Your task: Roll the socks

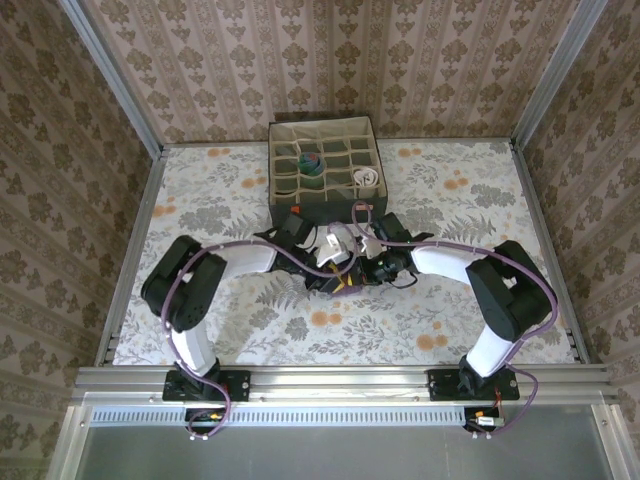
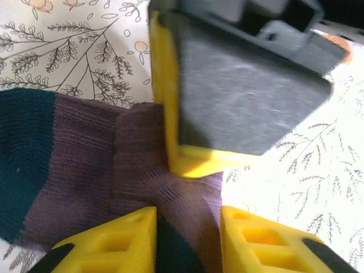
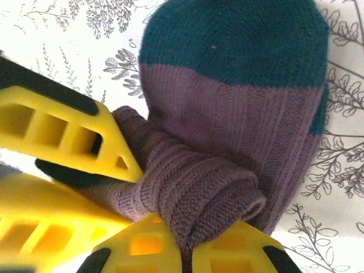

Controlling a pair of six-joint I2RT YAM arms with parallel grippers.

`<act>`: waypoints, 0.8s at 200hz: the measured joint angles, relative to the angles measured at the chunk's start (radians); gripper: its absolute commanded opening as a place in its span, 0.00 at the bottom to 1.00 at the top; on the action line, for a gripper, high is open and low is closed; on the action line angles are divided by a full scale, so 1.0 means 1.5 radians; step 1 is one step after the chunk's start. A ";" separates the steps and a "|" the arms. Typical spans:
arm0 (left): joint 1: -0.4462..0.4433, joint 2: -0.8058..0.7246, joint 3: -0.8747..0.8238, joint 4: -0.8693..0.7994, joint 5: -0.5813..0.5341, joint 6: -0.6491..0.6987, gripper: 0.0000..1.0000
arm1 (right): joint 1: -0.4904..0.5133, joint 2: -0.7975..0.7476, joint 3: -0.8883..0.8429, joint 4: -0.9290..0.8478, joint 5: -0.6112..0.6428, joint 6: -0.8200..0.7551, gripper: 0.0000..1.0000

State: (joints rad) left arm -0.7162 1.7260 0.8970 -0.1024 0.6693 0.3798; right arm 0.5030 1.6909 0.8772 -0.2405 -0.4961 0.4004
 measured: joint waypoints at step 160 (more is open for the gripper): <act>-0.195 -0.122 -0.219 0.302 -0.421 0.232 0.53 | 0.000 0.030 0.058 -0.084 0.012 0.015 0.00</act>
State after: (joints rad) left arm -1.0088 1.5425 0.5678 0.3500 0.0383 0.7273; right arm 0.5030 1.7355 0.9642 -0.3668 -0.4782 0.4229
